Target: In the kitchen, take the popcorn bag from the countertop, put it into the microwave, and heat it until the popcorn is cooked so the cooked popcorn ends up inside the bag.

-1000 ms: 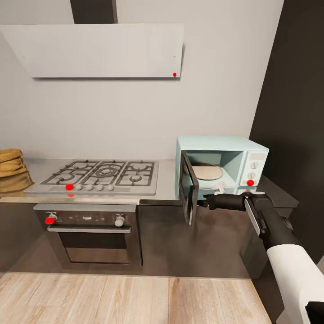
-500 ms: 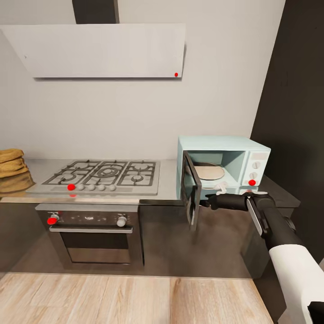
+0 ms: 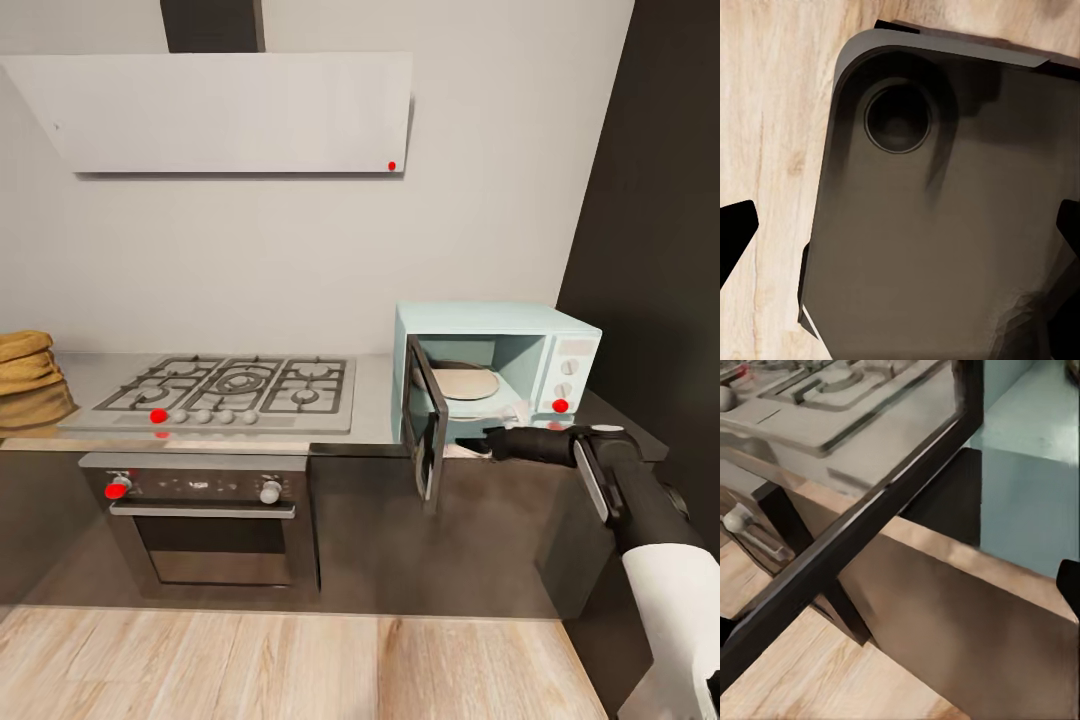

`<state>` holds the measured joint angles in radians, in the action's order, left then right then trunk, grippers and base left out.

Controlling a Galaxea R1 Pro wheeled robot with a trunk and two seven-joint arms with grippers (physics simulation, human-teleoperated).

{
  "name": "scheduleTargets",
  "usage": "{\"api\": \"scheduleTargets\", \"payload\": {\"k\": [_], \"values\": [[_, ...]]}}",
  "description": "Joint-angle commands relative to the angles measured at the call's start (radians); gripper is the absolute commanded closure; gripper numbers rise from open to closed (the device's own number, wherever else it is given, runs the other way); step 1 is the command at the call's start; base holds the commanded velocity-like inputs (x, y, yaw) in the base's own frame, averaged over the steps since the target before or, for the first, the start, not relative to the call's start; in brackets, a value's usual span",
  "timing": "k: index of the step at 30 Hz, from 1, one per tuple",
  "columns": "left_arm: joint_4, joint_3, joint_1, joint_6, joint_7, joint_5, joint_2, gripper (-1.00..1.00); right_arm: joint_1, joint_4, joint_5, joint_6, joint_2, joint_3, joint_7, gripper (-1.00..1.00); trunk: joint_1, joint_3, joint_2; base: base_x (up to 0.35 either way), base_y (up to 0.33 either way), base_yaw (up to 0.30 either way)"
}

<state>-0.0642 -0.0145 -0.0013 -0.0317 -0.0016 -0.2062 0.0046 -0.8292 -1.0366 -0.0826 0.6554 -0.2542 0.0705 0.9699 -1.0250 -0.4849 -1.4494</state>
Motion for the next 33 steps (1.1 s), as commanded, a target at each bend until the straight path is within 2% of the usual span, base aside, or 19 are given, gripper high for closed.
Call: {"api": "scheduleTargets", "payload": {"k": [1,2,5,15,18,19,20,22,25,29,30,32,33], "values": [[0.0,-0.001,0.0,-0.002,0.0,-0.005,0.0,-1.0,-0.001,-0.001,-0.009,0.005,0.0,0.011,0.009,-1.0,0.0,-0.001,-0.001,0.0,0.0,0.0],[0.0,-0.001,0.0,-0.002,0.0,-0.005,0.0,-1.0,-0.001,-0.002,-0.01,0.005,-0.002,0.033,0.01,-1.0,0.0,-0.001,-0.001,0.0,0.0,0.0],[0.0,-0.001,0.0,-0.002,0.0,-0.005,0.0,-1.0,-0.001,-0.002,-0.011,0.008,-0.003,0.059,0.01,-1.0,0.0,-0.001,-0.001,0.0,0.0,0.0],[0.0,-0.001,0.0,-0.002,0.0,-0.005,0.0,-1.0,0.0,-0.002,-0.011,0.011,-0.002,0.063,-0.009,-1.0,0.0,-0.001,-0.001,0.0,0.0,0.0],[0.0,-0.001,0.0,-0.002,0.0,-0.005,0.0,-1.0,0.0,0.024,-0.017,0.008,-0.002,0.063,-0.047,-1.0,0.0,-0.001,-0.001,0.0,0.0,0.0],[0.0,-0.001,0.0,-0.002,0.0,-0.005,0.0,-1.0,0.0,0.052,-0.025,0.006,-0.001,0.063,-0.07,-1.0,0.0,-0.001,-0.001,0.0,0.0,0.0],[0.0,-0.001,0.0,-0.002,0.0,-0.005,0.0,-1.0,0.0,0.131,-0.037,0.004,-0.001,0.063,-0.128,-1.0,0.0,-0.001,-0.001,0.0,0.0,0.0],[0.0,-0.001,0.0,-0.002,0.0,-0.005,0.001,-1.0,0.0,0.216,-0.046,0.003,0.0,0.062,-0.189,-1.0,0.0,-0.001,-0.001,0.0,0.0,0.0],[0.0,-0.001,0.0,-0.002,0.0,-0.005,0.001,-1.0,0.0,0.309,-0.052,0.002,-0.003,0.062,-0.229,-1.0,0.0,-0.001,-0.001,0.0,0.0,0.0],[0.0,-0.001,0.0,-0.002,0.0,-0.006,0.001,-1.0,0.0,0.428,-0.123,-0.012,-0.006,0.062,-0.249,-1.0,0.0,-0.001,-0.001,0.0,0.0,0.0],[0.0,-0.001,0.0,-0.002,0.0,-0.006,0.001,-1.0,-0.001,0.486,-0.154,-0.045,-0.006,0.062,-0.258,-1.0,0.0,-0.001,-0.001,0.0,0.0,0.0],[0.0,-0.001,0.0,-0.002,0.0,-0.007,0.001,-1.0,0.0,0.589,-0.176,-0.123,-0.006,0.061,-0.281,-1.0,0.0,-0.001,-0.001,0.0,0.0,0.0],[0.0,-0.001,0.0,-0.002,0.0,-0.007,0.001,-1.0,0.0,0.679,-0.184,-0.189,-0.006,0.061,-0.312,-1.0,0.0,-0.001,-0.001,0.0,0.0,0.0]]}}
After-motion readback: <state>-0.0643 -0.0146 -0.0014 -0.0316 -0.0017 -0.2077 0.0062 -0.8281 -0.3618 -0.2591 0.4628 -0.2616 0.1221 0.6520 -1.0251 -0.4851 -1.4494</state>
